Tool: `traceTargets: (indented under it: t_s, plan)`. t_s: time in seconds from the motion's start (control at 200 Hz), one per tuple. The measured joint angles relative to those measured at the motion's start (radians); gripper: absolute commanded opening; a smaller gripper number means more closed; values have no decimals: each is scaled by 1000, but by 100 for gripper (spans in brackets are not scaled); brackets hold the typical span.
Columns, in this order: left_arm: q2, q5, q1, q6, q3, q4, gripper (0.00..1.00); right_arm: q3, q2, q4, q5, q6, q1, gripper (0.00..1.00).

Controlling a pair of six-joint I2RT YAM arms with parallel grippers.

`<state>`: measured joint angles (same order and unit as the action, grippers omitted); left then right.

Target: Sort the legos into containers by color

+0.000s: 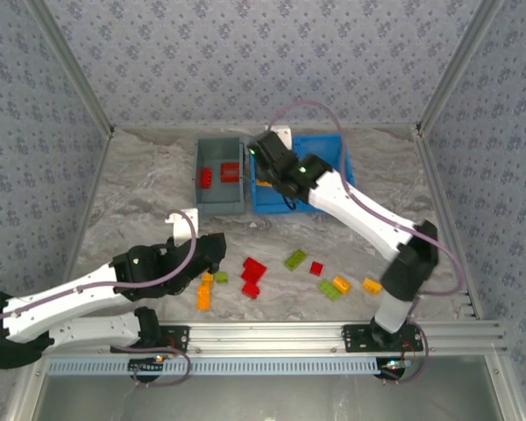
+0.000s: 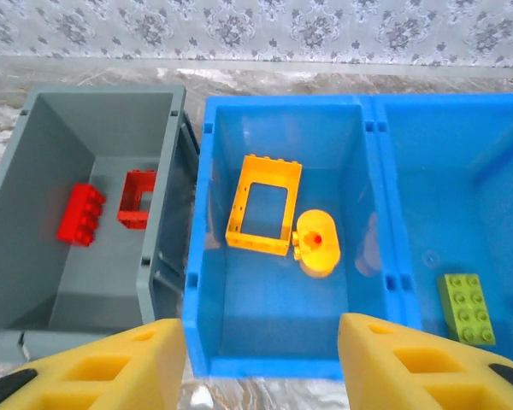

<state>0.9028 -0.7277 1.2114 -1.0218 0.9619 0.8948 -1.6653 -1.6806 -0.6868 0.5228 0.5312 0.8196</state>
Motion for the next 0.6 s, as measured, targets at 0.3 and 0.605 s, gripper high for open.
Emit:
traceTargets:
  t_s: [0.3, 0.605]
  plan:
    - [-35, 153, -68, 59, -69, -16, 69, 473, 281, -30, -12, 178, 140, 52]
    - [-134, 165, -73, 3, -105, 53, 68, 605, 272, 42, -98, 300, 319, 65]
